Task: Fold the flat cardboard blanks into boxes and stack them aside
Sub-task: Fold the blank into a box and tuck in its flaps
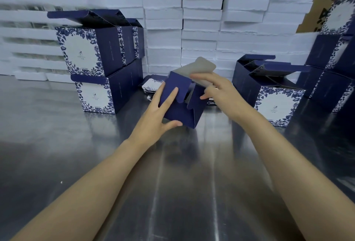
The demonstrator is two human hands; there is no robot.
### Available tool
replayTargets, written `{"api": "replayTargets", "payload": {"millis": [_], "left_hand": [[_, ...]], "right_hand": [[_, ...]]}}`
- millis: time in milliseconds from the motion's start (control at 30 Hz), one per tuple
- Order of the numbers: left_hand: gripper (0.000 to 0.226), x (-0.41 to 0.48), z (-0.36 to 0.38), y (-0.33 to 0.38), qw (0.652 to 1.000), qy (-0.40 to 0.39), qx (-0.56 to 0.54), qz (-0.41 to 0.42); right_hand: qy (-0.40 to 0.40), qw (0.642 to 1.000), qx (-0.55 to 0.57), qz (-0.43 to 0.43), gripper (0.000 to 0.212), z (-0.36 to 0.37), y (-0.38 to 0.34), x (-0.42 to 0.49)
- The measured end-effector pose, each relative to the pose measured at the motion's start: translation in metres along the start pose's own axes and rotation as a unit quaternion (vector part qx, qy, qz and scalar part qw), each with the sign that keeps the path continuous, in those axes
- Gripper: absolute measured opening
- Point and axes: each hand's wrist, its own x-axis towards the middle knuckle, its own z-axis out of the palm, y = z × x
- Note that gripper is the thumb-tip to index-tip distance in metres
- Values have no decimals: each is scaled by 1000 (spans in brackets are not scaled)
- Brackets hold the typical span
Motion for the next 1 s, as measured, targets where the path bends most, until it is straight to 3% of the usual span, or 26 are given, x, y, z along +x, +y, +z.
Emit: {"api": "replayTargets", "payload": {"millis": [133,233,300,433,500,600,767,1000], "left_hand": [[112,2,-3,-5,997,-11,71,2],[97,1,-4,-8,991,17,129,33],[90,0,-1,-8,989,27,141,41],[85,-1,3,-8,987,39,147,43],[84,-1,4,-8,988,46,146,36],[82,-1,6,-5,989,61,134,27],[80,-1,4,0,990,76,122,8],[78,1,1,12,990,112,79,13]], "right_hand": [[2,997,-69,-43,57,1,11,-1],[30,979,-177,-95,59,2,16,0],[52,966,-227,-113,71,2,15,0],[77,970,-197,-121,103,0,18,0],[83,963,-212,-144,95,-1,18,0],[77,940,-261,-207,50,-3,20,-1],[10,976,-186,-114,30,-1,18,-4],[69,942,-296,-146,49,6,12,-2]]}}
